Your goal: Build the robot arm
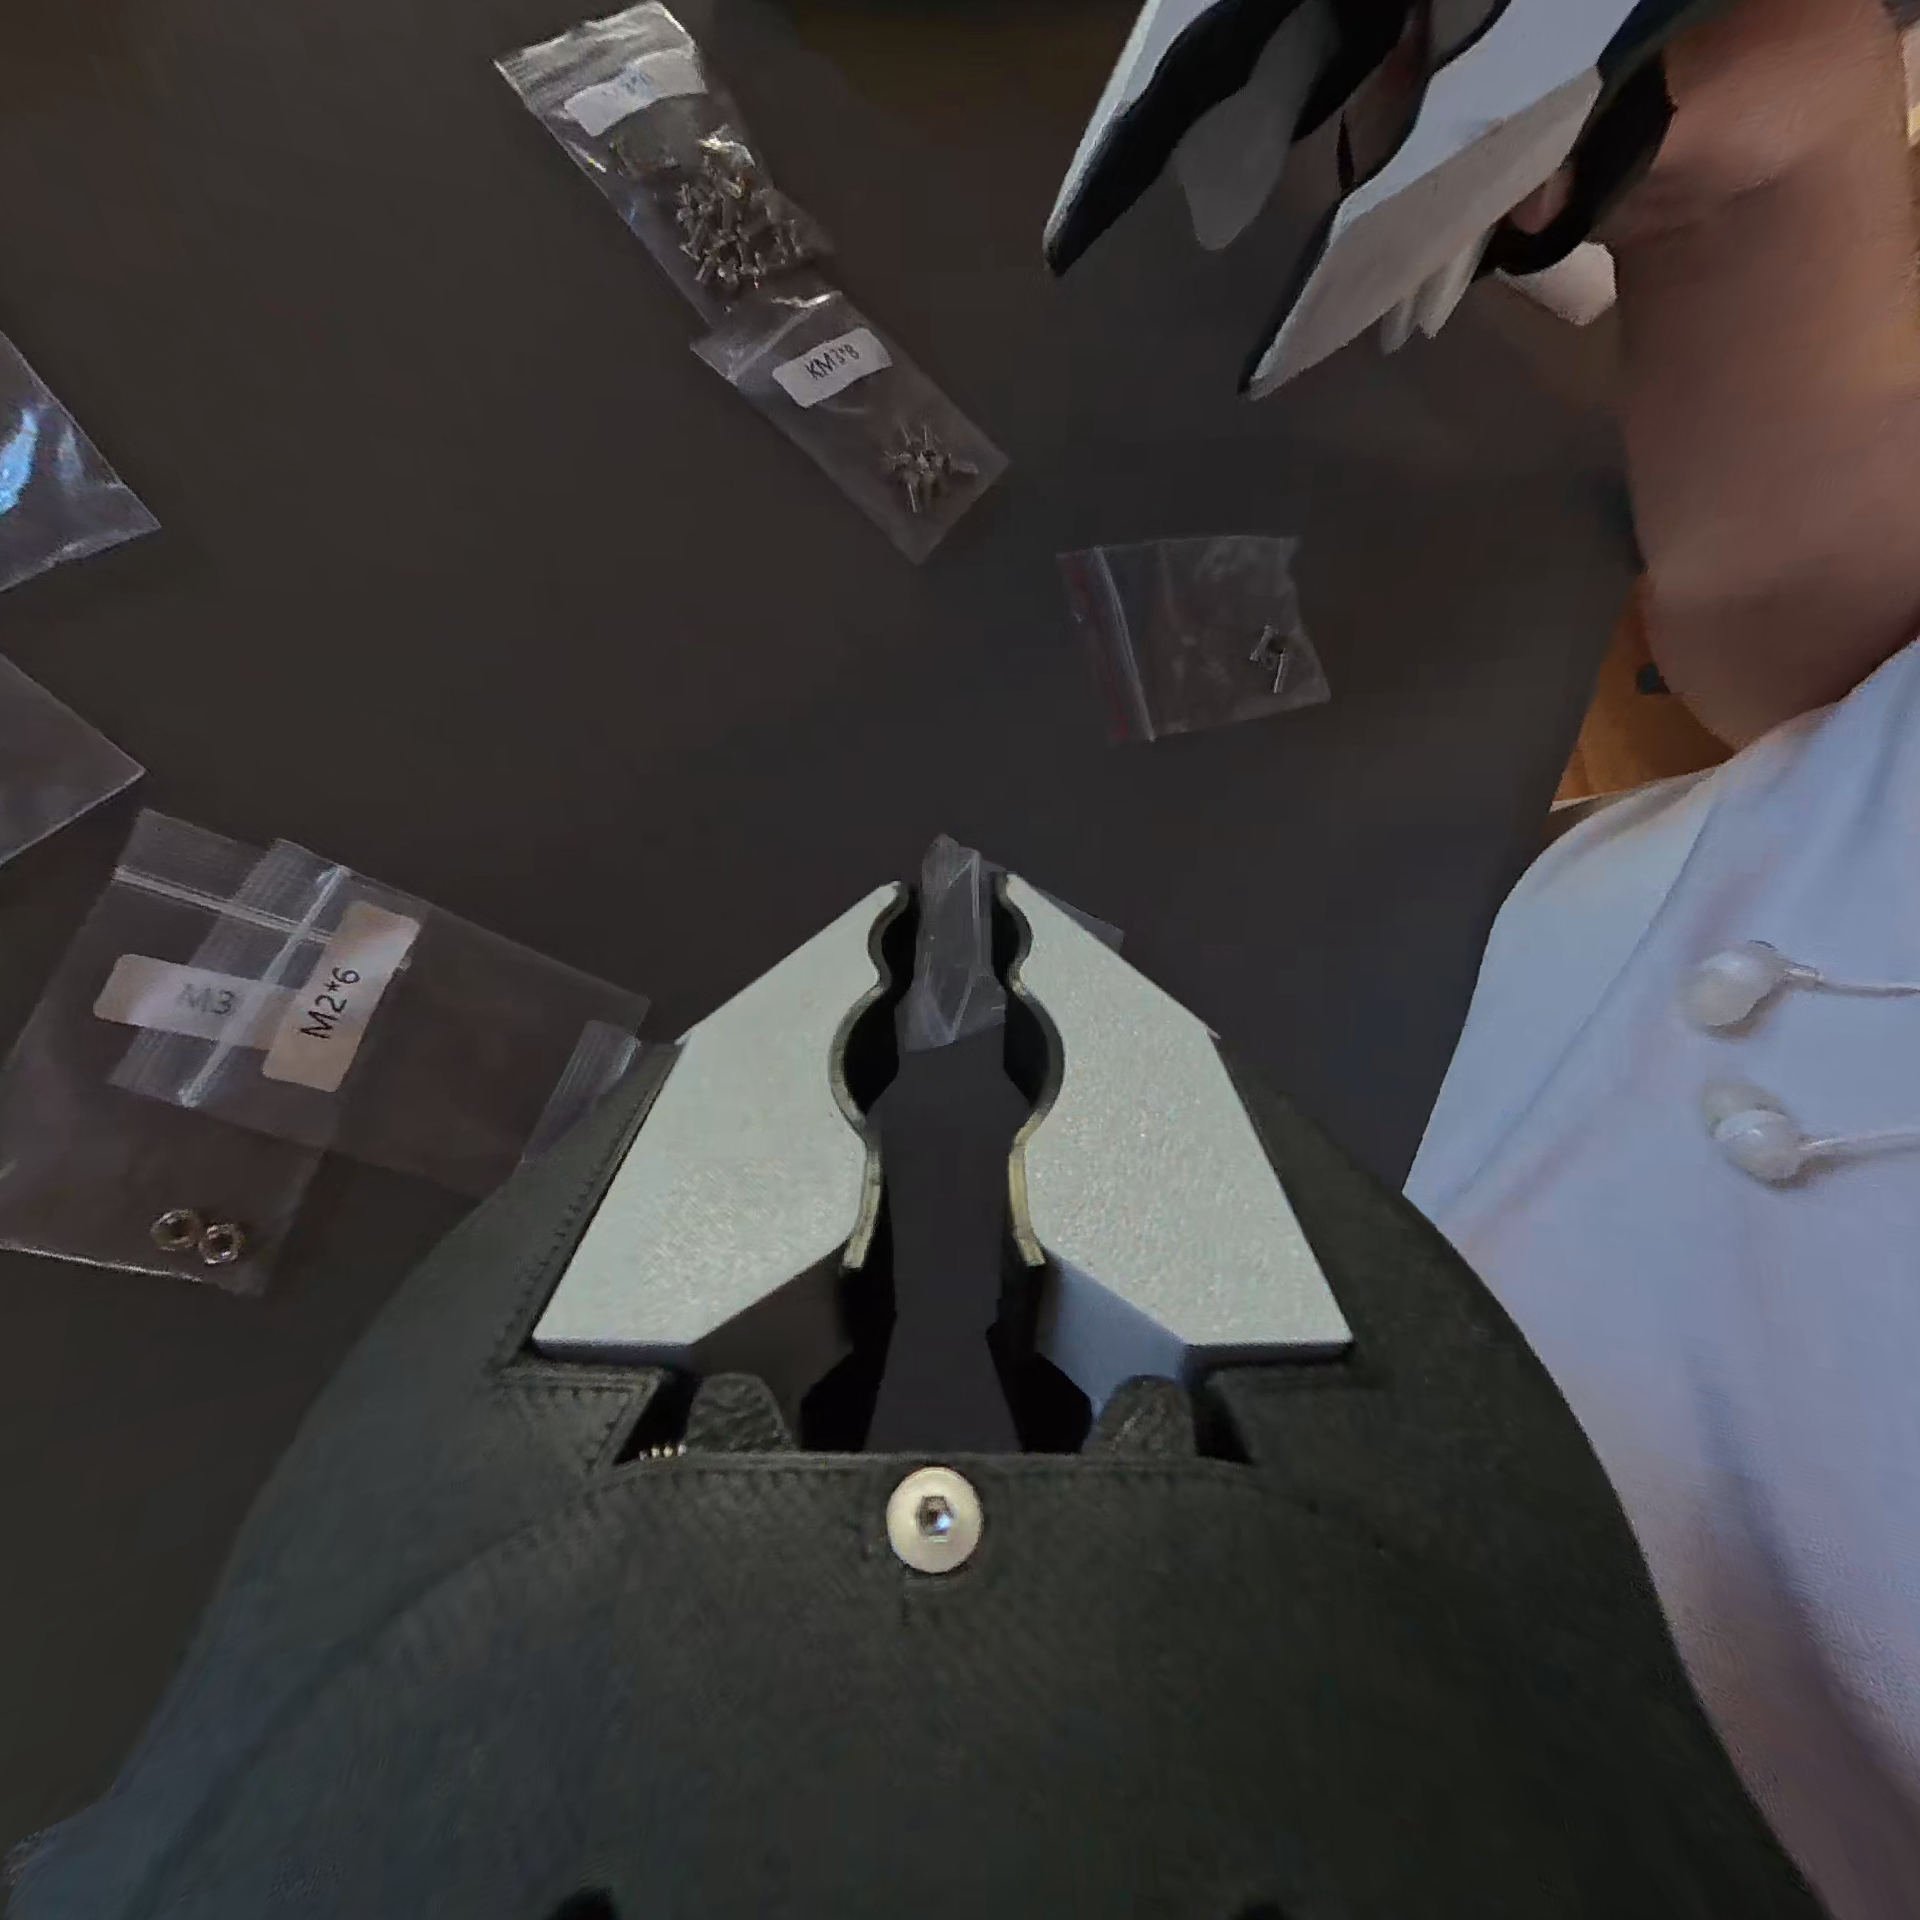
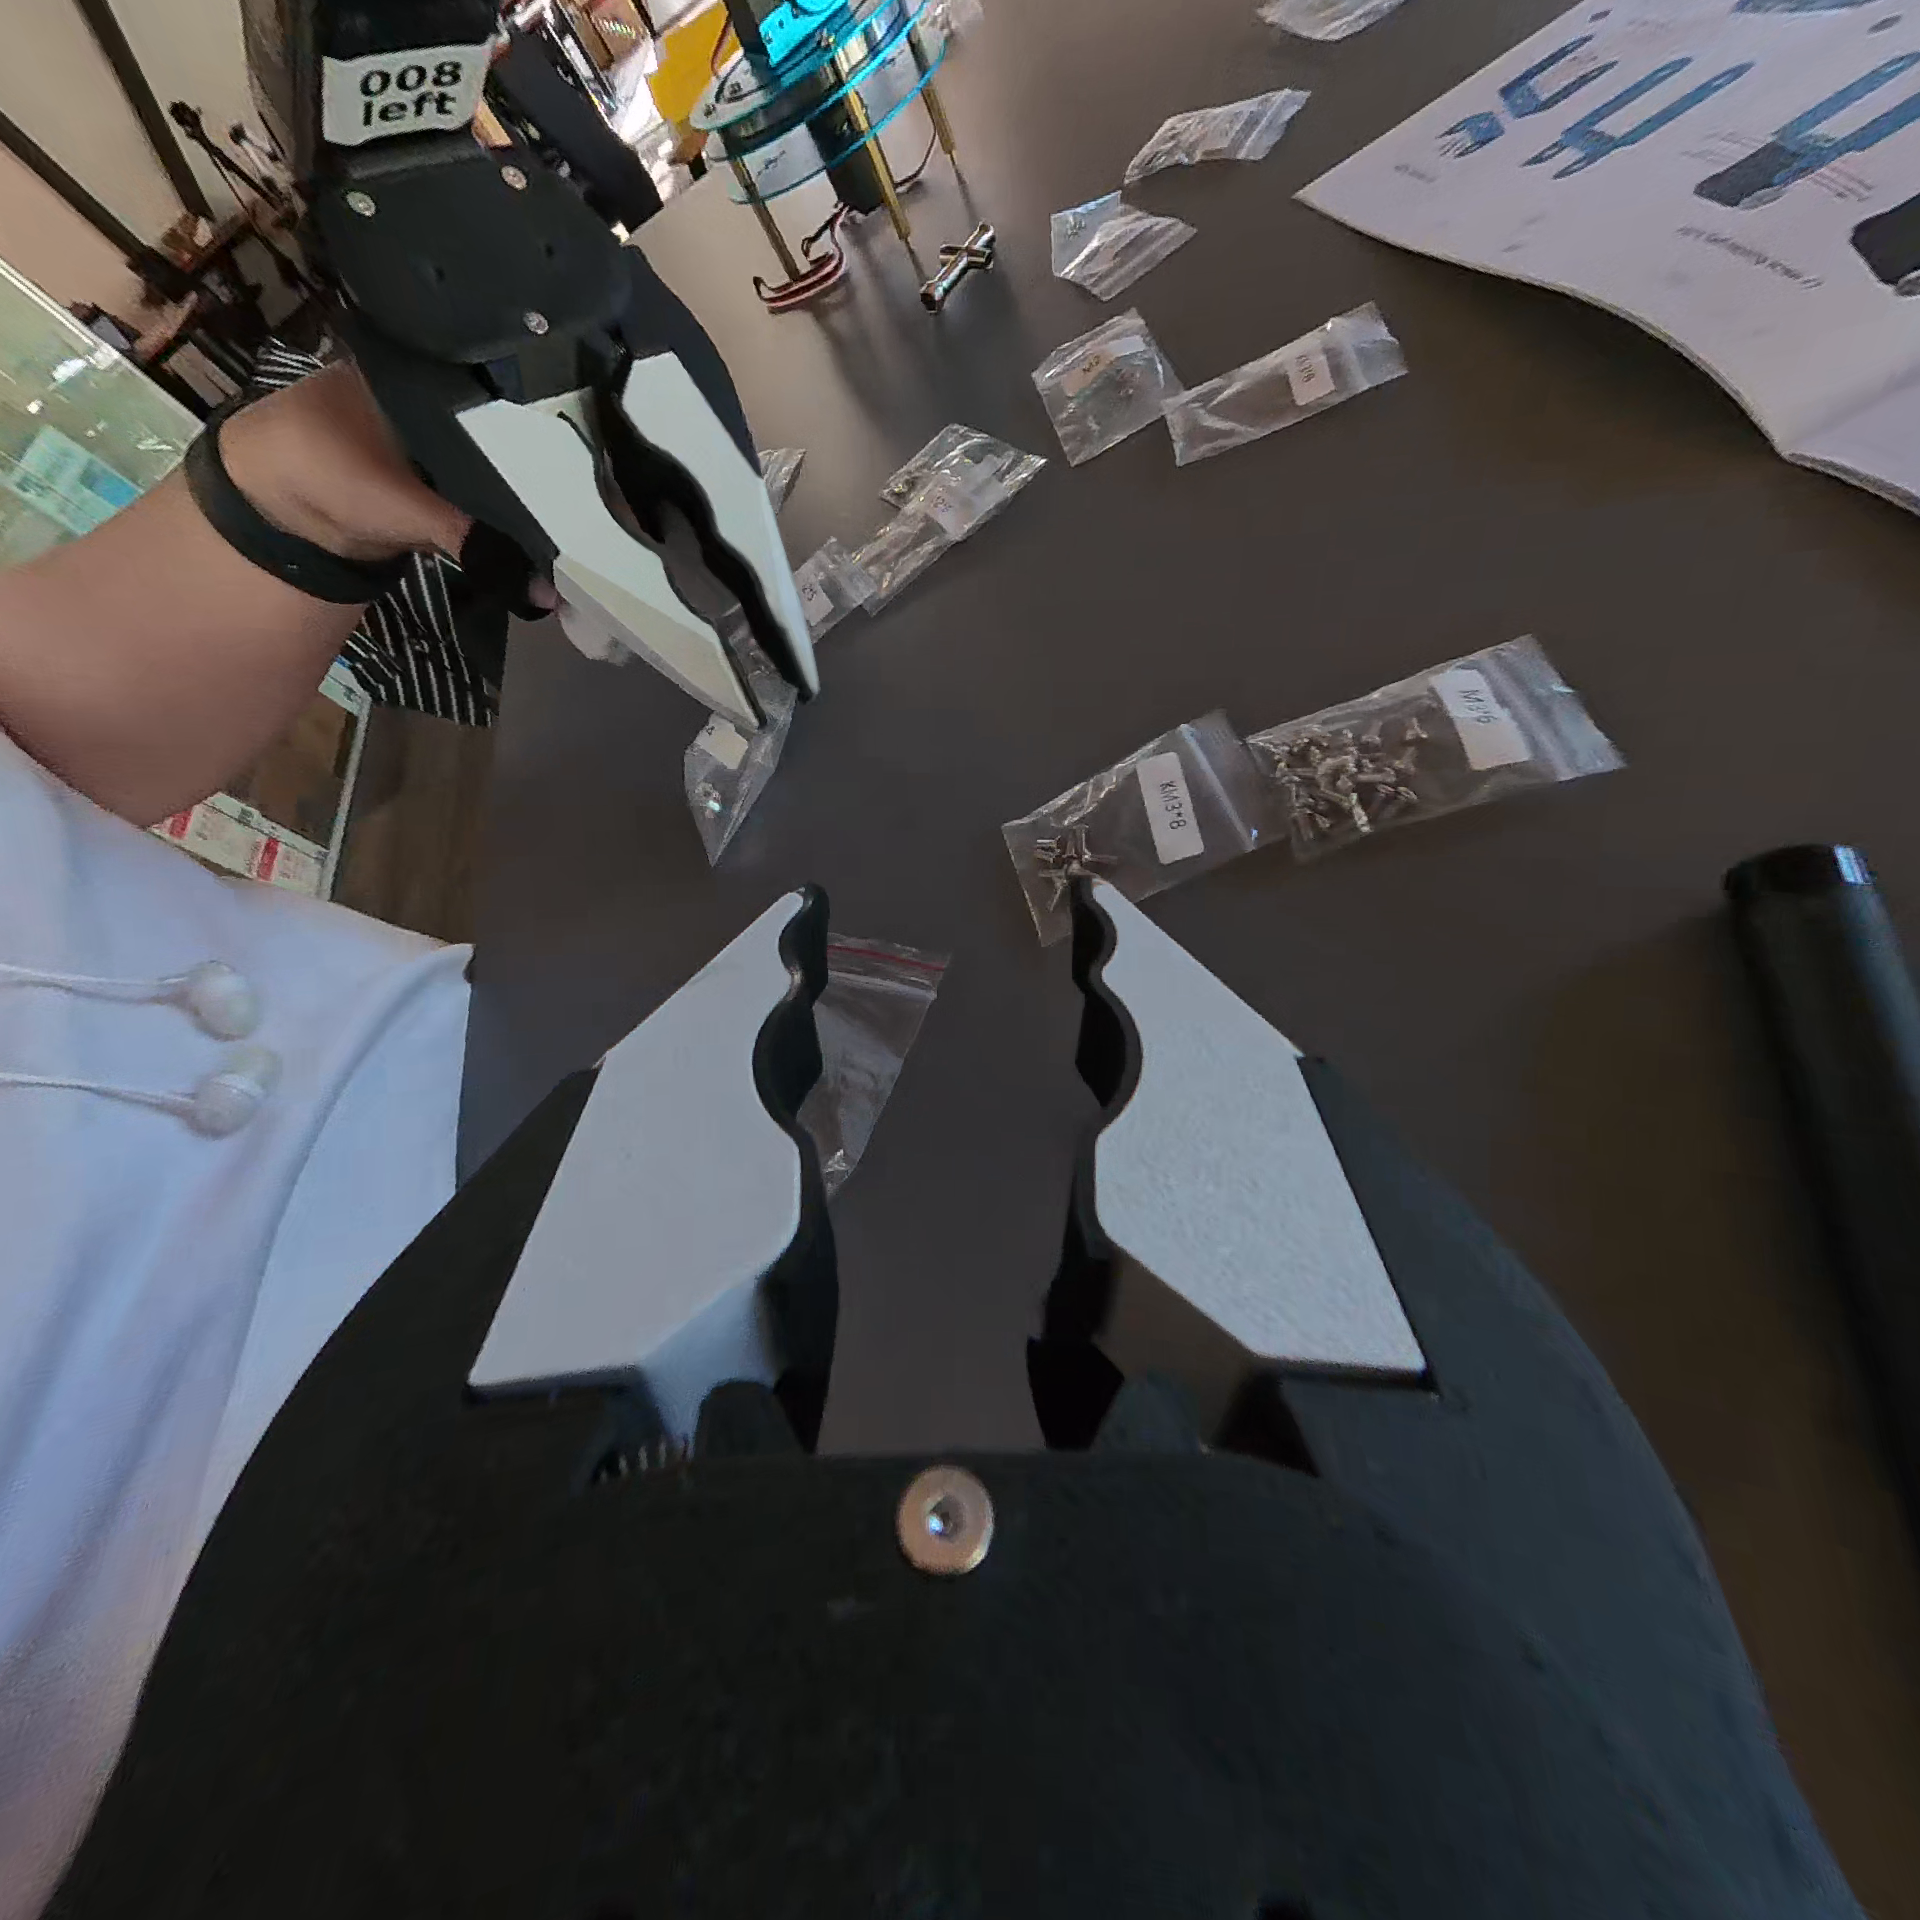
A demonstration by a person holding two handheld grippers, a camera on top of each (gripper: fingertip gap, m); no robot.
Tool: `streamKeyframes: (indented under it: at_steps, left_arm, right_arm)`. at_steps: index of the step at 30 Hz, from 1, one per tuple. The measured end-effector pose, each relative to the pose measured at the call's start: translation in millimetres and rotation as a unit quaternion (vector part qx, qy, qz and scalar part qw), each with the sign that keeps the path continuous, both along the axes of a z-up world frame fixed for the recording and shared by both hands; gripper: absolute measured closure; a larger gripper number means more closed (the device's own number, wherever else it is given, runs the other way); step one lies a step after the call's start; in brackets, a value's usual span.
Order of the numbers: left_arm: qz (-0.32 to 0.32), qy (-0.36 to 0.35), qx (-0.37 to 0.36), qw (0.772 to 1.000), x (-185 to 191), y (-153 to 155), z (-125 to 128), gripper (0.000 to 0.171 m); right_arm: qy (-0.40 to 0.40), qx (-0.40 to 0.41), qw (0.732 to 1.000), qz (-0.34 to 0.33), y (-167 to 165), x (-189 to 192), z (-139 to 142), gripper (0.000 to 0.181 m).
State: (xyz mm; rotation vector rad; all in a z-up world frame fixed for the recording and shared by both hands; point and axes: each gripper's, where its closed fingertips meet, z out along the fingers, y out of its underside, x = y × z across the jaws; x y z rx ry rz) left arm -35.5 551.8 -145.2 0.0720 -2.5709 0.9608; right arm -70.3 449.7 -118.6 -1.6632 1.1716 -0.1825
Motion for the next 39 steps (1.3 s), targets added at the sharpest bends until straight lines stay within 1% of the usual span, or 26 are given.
streamKeyframes:
  at_steps: [2, 4, 6, 8, 10, 12, 15, 18, 20, 22, 27, 29, 33, 39]
  left_arm:
    - [0.016, -0.001, 0.001, 1.0, 2.4, -0.4, 0.3, 0.148]
    - [0.036, 0.002, -0.012, 0.999, 6.3, 0.4, 6.5, 0.143]
    - [0.068, 0.007, -0.042, 0.997, 13.5, 4.3, 19.5, 0.139]
    - [0.11, 0.003, -0.079, 0.991, 24.7, 16.5, 36.9, 0.136]
    - [0.168, -0.021, -0.112, 0.979, 43.7, 40.3, 53.8, 0.134]
    - [0.237, -0.061, -0.12, 0.962, 67.9, 76.9, 61.4, 0.134]
    - [0.312, -0.13, -0.092, 0.937, 96.4, 138.8, 56.7, 0.134]
    - [0.342, -0.165, -0.058, 0.923, 109.4, 184.0, 43.8, 0.134]
    - [0.346, -0.159, -0.061, 0.922, 112.3, 197.3, 37.9, 0.136]
    - [0.34, -0.144, -0.073, 0.927, 113.3, 200.1, 33.8, 0.136]
    - [0.293, -0.117, -0.09, 0.944, 115.1, 189.7, 24.3, 0.136]
    - [0.272, -0.113, -0.094, 0.951, 116.7, 184.4, 22.4, 0.137]
    - [0.235, -0.098, -0.107, 0.961, 122.7, 176.7, 23.5, 0.139]
    - [0.199, -0.084, -0.114, 0.97, 131.2, 167.7, 24.3, 0.141]
  right_arm:
    - [0.002, 0.0, 1.0, -0.006, -5.0, -0.4, -2.3, 0.135]
    - [0.004, -0.019, 1.0, -0.017, -10.9, 1.0, -5.5, 0.134]
    - [-0.009, -0.04, 0.999, -0.025, -14.1, 4.0, -4.8, 0.134]
    - [-0.027, -0.052, 0.998, -0.026, -12.9, 6.7, -1.9, 0.134]
    - [-0.052, -0.073, 0.996, -0.028, -12.0, 11.1, 1.1, 0.134]
    - [-0.078, -0.089, 0.993, -0.031, -9.3, 17.2, 5.1, 0.135]
    - [-0.104, -0.094, 0.99, -0.028, 3.4, 28.9, 14.1, 0.136]
    - [-0.127, -0.108, 0.986, -0.019, 21.2, 42.6, 22.8, 0.137]
    - [-0.133, -0.115, 0.984, -0.015, 33.2, 53.4, 27.2, 0.138]
    - [-0.132, -0.115, 0.984, -0.012, 45.6, 65.1, 30.6, 0.138]
    - [-0.139, -0.123, 0.983, -0.004, 78.6, 85.1, 39.0, 0.138]
    - [-0.145, -0.141, 0.979, -0.009, 84.3, 86.9, 40.6, 0.138]
    - [-0.138, -0.168, 0.975, -0.05, 74.7, 82.4, 41.8, 0.138]
    - [-0.127, -0.199, 0.961, -0.143, 32.5, 52.2, 46.7, 0.14]
